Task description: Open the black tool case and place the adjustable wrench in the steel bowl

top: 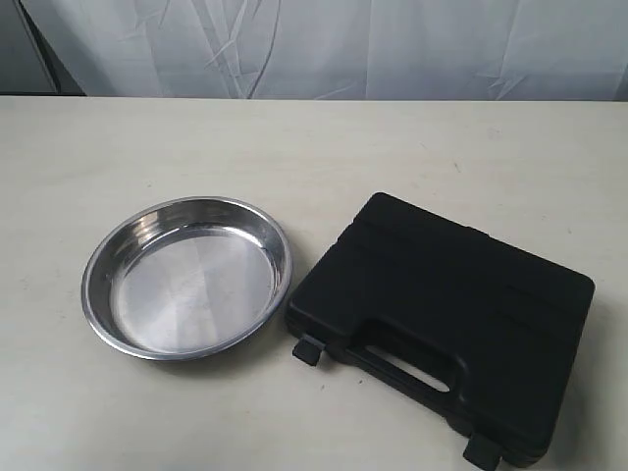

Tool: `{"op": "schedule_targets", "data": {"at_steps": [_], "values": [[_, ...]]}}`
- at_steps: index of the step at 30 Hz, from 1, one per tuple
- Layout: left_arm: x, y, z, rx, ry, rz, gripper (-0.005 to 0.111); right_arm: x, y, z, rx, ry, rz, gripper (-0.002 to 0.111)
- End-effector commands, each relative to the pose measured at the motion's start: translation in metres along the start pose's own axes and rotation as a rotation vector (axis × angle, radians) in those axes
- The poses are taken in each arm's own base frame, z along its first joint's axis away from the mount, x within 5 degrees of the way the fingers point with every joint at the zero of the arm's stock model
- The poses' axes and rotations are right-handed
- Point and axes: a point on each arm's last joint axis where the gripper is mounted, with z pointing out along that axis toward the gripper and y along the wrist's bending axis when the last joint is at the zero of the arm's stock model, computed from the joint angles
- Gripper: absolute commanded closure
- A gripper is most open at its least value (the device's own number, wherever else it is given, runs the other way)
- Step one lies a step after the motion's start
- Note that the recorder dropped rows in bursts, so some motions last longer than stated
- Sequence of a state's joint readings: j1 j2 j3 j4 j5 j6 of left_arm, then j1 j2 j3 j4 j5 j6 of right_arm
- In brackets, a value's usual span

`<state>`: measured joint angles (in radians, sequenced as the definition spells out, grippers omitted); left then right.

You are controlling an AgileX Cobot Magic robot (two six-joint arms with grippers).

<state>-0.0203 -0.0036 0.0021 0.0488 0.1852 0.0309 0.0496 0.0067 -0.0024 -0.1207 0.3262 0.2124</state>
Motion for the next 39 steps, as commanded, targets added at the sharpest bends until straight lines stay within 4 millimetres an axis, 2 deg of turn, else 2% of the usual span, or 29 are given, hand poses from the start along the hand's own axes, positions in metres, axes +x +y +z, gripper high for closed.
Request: {"op": "schedule_targets", "data": {"at_steps": [1,9,13,15,16,19,20,21,22,23,24,25,26,27,28,30,31,33,35,37,38,39], "values": [[-0.001,0.0,0.0,0.001,-0.002,-0.002,0.106,0.0,0.0,0.0,0.006,-0.008,-0.004,0.108],[-0.001,0.0,0.0,0.001,-0.002,-0.002,0.106,0.0,0.0,0.0,0.006,-0.01,-0.004,0.108],[-0.001,0.0,0.0,0.001,-0.002,-0.002,0.106,-0.019,0.002,-0.002,-0.01,-0.22,-0.131,0.108],[-0.001,0.0,0.0,0.001,-0.002,-0.002,0.106,-0.027,0.006,-0.005,-0.067,-0.313,0.044,0.108],[-0.001,0.0,0.0,0.001,-0.002,-0.002,0.106,-0.037,0.006,-0.009,-0.13,-0.42,0.281,0.108],[-0.001,0.0,0.0,0.001,-0.002,-0.002,0.106,-0.051,0.002,-0.017,-0.169,-0.592,0.479,0.108],[-0.001,0.0,0.0,0.001,-0.002,-0.002,0.106,-0.055,-0.002,-0.02,-0.193,-0.649,0.639,0.108],[-0.001,0.0,0.0,0.001,-0.002,-0.002,0.106,-0.055,-0.003,-0.019,-0.214,-0.64,0.721,0.108],[-0.001,0.0,0.0,0.001,-0.002,-0.002,0.106,-0.052,-0.001,-0.017,-0.278,-0.584,0.894,0.108],[-0.001,0.0,0.0,0.001,-0.002,-0.002,0.106,-0.062,0.004,-0.022,-0.355,-0.569,0.94,0.108],[-0.001,0.0,0.0,0.001,-0.002,-0.002,0.106,-0.07,0.008,-0.027,-0.395,-0.587,0.879,0.108],[-0.001,0.0,0.0,0.001,-0.002,-0.002,0.106,-0.086,0.017,-0.04,-0.462,-0.663,0.661,0.108],[-0.001,0.0,0.0,0.001,-0.002,-0.002,0.106,-0.095,0.022,-0.046,-0.476,-0.692,0.516,0.108],[-0.001,0.0,0.0,0.001,-0.002,-0.002,0.106,-0.108,0.029,-0.049,-0.457,-0.671,0.313,0.108],[-0.001,0.0,0.0,0.001,-0.002,-0.002,0.106,-0.115,0.031,-0.046,-0.433,-0.631,0.267,0.108],[-0.001,0.0,0.0,0.001,-0.002,-0.002,0.106,-0.135,0.033,-0.027,-0.346,-0.481,0.181,0.108],[-0.001,0.0,0.0,0.001,-0.002,-0.002,0.106,-0.144,0.042,-0.005,-0.371,-0.367,0.067,0.108],[-0.001,0.0,0.0,0.001,-0.002,-0.002,0.106,-0.149,0.057,0.021,-0.469,-0.189,-0.021,0.108],[-0.001,0.0,0.0,0.001,-0.002,-0.002,0.106,-0.152,0.067,0.045,-0.544,-0.021,0.03,0.108],[-0.001,0.0,0.0,0.001,-0.002,-0.002,0.106,-0.15,0.077,0.079,-0.616,0.124,0.032,0.108],[-0.001,0.0,0.0,0.001,-0.002,-0.002,0.106,-0.148,0.081,0.104,-0.632,0.194,0.018,0.108],[-0.001,0.0,0.0,0.001,-0.002,-0.002,0.106,-0.147,0.08,0.115,-0.611,0.214,0.024,0.108]]}}
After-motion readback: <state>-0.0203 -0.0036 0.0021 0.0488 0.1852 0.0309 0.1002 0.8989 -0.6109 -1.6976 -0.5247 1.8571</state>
